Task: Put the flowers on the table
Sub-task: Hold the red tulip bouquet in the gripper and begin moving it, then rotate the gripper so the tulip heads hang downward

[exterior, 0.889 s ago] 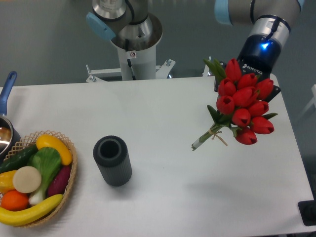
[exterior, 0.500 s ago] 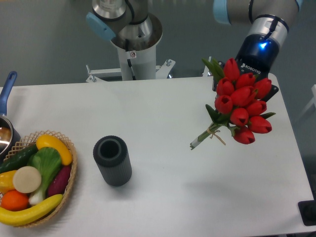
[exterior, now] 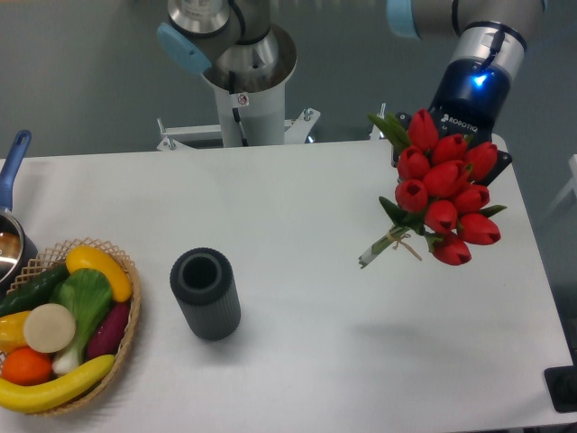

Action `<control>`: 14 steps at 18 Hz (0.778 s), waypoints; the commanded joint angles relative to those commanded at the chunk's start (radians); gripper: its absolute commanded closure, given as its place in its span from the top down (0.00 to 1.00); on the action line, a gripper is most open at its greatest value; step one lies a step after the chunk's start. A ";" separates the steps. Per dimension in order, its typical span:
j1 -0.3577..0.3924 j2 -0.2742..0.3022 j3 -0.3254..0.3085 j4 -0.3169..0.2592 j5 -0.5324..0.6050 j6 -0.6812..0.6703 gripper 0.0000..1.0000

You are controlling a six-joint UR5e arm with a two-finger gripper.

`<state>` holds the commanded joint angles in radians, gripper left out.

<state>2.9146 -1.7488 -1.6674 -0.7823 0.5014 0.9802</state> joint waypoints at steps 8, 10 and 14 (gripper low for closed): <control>-0.121 0.005 -0.006 0.002 0.379 0.011 0.49; -0.143 0.002 -0.009 -0.003 0.425 0.009 0.49; -0.201 -0.005 -0.018 -0.006 0.619 0.011 0.49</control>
<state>2.7138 -1.7533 -1.6858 -0.7885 1.1207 0.9910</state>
